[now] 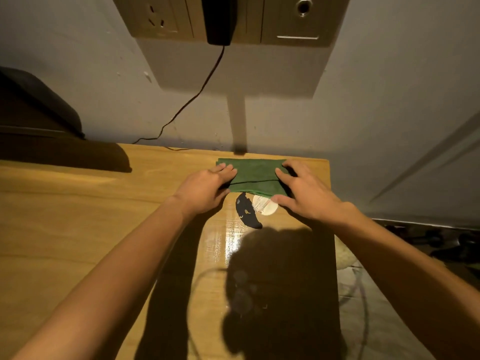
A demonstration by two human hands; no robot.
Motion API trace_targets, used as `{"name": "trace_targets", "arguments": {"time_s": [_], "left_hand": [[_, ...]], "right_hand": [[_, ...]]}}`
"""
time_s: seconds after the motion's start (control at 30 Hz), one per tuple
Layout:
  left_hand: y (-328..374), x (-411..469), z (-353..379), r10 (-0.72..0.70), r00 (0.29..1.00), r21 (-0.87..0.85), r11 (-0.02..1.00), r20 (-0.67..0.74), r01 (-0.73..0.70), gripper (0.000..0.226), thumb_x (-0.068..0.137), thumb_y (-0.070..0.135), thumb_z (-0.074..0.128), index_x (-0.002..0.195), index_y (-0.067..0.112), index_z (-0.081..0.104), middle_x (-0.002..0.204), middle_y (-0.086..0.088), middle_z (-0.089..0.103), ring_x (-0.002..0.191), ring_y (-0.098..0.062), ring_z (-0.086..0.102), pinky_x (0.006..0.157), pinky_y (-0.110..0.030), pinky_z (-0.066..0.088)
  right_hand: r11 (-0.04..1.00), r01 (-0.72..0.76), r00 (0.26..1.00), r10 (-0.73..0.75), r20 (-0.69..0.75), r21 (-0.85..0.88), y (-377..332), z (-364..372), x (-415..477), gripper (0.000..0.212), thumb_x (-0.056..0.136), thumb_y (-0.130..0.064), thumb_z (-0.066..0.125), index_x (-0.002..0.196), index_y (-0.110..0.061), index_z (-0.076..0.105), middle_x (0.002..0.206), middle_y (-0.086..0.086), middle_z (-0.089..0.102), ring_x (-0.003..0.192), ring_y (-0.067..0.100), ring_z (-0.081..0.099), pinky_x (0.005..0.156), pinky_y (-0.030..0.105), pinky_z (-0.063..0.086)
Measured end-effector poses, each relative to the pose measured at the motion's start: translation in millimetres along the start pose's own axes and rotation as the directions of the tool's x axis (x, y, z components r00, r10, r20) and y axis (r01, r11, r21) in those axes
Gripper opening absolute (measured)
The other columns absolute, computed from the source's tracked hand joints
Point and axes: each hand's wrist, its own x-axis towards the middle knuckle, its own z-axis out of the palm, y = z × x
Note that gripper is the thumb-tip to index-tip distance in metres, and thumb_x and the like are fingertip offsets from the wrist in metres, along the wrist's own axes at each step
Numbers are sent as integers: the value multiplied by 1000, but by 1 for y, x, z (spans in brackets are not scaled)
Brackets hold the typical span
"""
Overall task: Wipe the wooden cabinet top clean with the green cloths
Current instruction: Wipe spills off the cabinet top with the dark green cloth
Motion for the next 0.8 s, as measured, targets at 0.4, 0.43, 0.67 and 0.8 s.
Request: {"name": "trace_targets", "arguments": {"time_s": [0.4,0.43,0.67,0.8], "left_hand": [[18,-38,10,-31,998,57,998,-49,34,51,93,2,54,141,19,51,147,-3,50,133,-19,50,108,-40,45],[20,-46,12,-29,998,50,998,-48,32,50,93,2,54,141,19,52,146,-3,50,132,-19,50,107,-41,45],[32,-81,25,-3,999,47,999,-49,5,55,91,-1,55,141,20,51,147,-2,49,132,-18,50,107,-39,46],[32,-106,32,29,999,26,999,-42,-27,56,91,-3,53,142,22,50,149,2,47,135,-15,47,108,-38,44]], "right_hand": [[999,-52,964,52,-260,10,-40,27,-26,28,94,-11,60,120,-4,69,105,12,64,101,33,55,81,41,46],[998,-59,967,60,-249,11,-43,27,-29,28,94,-11,60,120,-4,68,105,12,64,102,32,55,82,41,47],[996,-92,972,91,-217,6,-64,33,-60,25,94,-14,59,114,-5,70,108,12,66,104,30,55,87,41,48],[990,-109,971,125,-203,84,-82,45,-94,29,95,-17,60,120,-7,69,113,10,67,108,29,54,90,40,48]]}}
